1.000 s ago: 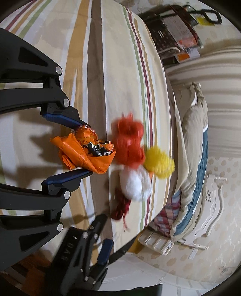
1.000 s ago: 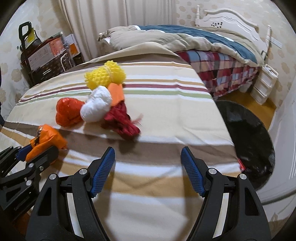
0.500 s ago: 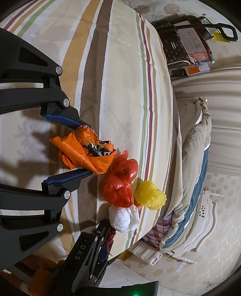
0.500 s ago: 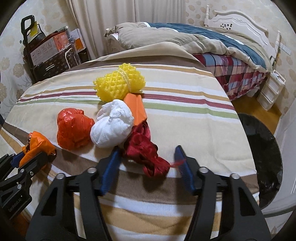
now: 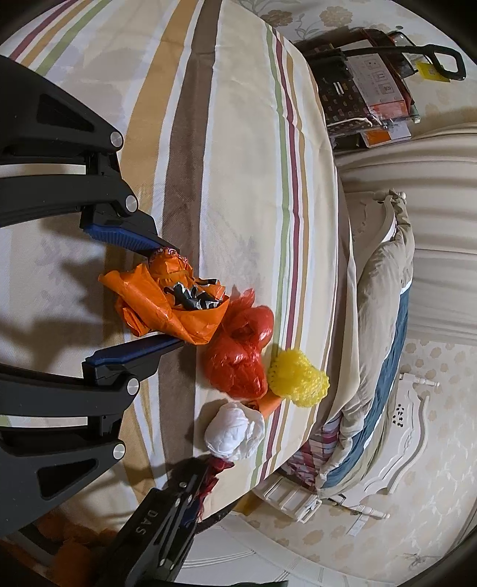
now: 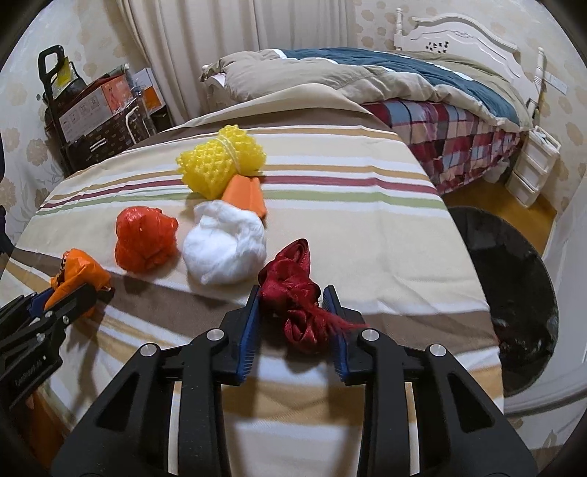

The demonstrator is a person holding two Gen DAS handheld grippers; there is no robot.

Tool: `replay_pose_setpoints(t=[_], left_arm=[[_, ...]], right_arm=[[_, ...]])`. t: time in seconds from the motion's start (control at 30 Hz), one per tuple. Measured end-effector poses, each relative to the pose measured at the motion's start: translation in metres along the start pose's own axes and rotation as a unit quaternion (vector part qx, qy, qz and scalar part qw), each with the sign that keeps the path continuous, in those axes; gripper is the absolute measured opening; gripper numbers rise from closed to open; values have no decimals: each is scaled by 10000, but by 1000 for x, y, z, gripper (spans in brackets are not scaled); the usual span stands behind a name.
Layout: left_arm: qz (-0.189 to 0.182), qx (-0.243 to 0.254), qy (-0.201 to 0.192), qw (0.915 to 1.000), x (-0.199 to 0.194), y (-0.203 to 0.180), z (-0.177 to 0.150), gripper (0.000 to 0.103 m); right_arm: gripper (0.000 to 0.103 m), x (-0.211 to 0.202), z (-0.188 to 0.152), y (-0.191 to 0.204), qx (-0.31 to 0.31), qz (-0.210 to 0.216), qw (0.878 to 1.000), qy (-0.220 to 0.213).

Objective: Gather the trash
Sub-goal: 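Grasp the orange plastic bag with the left tool while the right tool grasps the dark red cloth, then carry the orange bag and dark red cloth over the bin and open both tools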

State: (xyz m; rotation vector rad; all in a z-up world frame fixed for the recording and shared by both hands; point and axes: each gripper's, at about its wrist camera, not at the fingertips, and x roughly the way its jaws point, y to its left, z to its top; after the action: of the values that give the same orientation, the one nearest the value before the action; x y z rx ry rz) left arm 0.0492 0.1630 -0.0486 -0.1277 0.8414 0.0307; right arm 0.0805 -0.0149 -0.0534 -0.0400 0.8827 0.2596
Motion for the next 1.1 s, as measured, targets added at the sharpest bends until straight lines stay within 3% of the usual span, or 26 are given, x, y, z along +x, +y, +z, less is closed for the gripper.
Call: replay_pose_setpoints(t=[0.47,1.1], left_arm=[[-404,273,-129,9987,-13,-42,-7,45],[-1090,1082,-323,9876,5,-165,20,45]], right_arm=[[32,-30,-20,-33,269,-230,9991,-235],[32,-58,-18,-141,1072,-884,9880,-669]])
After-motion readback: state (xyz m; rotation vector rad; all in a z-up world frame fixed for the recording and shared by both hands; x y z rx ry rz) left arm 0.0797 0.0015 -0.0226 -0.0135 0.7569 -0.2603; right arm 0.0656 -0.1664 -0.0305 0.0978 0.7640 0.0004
